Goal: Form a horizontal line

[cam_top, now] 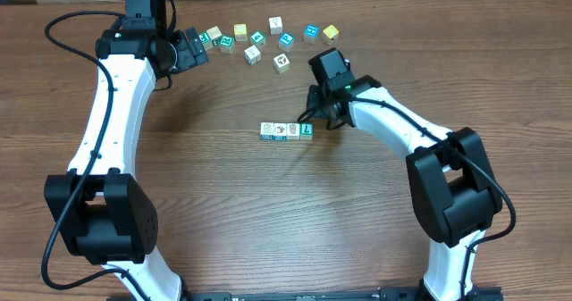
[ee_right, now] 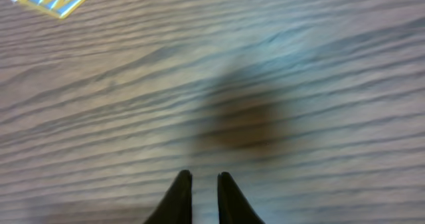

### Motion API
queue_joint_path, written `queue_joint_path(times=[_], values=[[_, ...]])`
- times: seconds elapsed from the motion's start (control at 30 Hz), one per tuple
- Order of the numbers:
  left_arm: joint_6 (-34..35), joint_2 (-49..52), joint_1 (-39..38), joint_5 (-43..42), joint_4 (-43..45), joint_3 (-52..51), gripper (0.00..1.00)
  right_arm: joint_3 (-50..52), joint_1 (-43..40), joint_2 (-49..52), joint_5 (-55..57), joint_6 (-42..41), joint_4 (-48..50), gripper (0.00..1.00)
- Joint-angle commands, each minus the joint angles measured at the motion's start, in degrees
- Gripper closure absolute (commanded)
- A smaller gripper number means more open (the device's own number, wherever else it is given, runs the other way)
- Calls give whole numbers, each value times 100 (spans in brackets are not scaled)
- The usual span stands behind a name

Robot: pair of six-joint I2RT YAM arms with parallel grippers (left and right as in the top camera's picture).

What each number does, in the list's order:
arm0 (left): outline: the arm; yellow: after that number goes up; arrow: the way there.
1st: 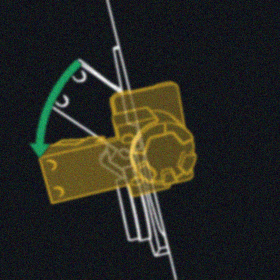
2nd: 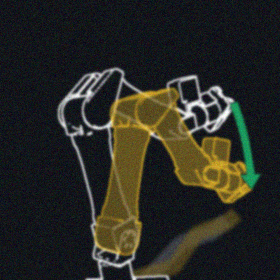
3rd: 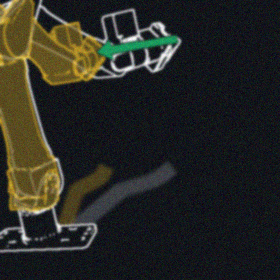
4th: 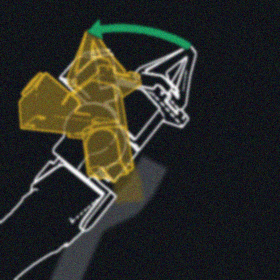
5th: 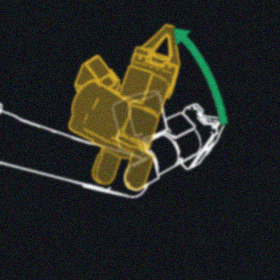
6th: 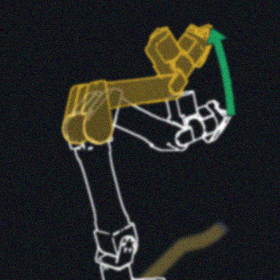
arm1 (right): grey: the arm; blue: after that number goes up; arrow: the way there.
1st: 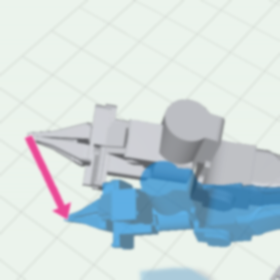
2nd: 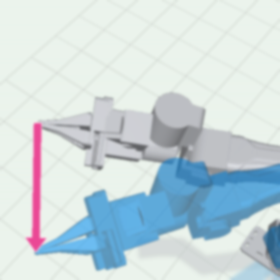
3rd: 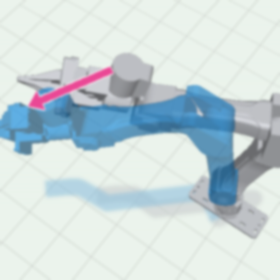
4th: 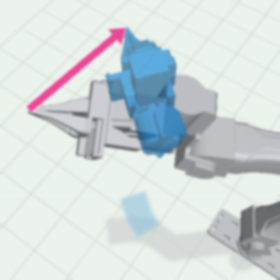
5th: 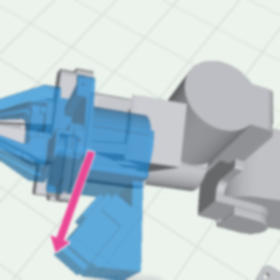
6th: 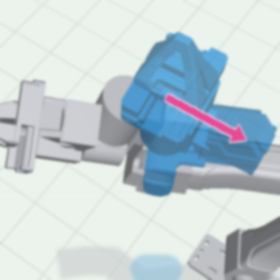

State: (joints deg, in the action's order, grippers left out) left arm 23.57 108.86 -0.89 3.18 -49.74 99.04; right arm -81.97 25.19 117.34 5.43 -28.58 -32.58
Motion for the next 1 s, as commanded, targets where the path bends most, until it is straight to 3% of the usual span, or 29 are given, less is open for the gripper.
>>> queue_joint_path(times=[0.0, 0.1, 0.17, 0.2, 0.3, 0.97], values=[[-46, -35, -28, -22, 11, 46, 0, 28, -264, 66, 232, -7, -4, 87], [-46, -35, -28, -22, 11, 46, 0, 28, -490, 68, 251, 17, -81, 83], [-46, -35, -28, -22, 9, 46, 0, 28, -651, 68, 249, 20, -160, 71], [-46, -35, -28, -22, 11, 46, 0, 28, -739, 68, 249, 20, -219, 59], [-46, -35, -28, -22, 11, 46, 0, 28, -940, 68, 247, 15, -437, 0], [-46, -35, -28, -22, 11, 46, 0, 28, -1145, 68, 247, 13, -542, 0]])
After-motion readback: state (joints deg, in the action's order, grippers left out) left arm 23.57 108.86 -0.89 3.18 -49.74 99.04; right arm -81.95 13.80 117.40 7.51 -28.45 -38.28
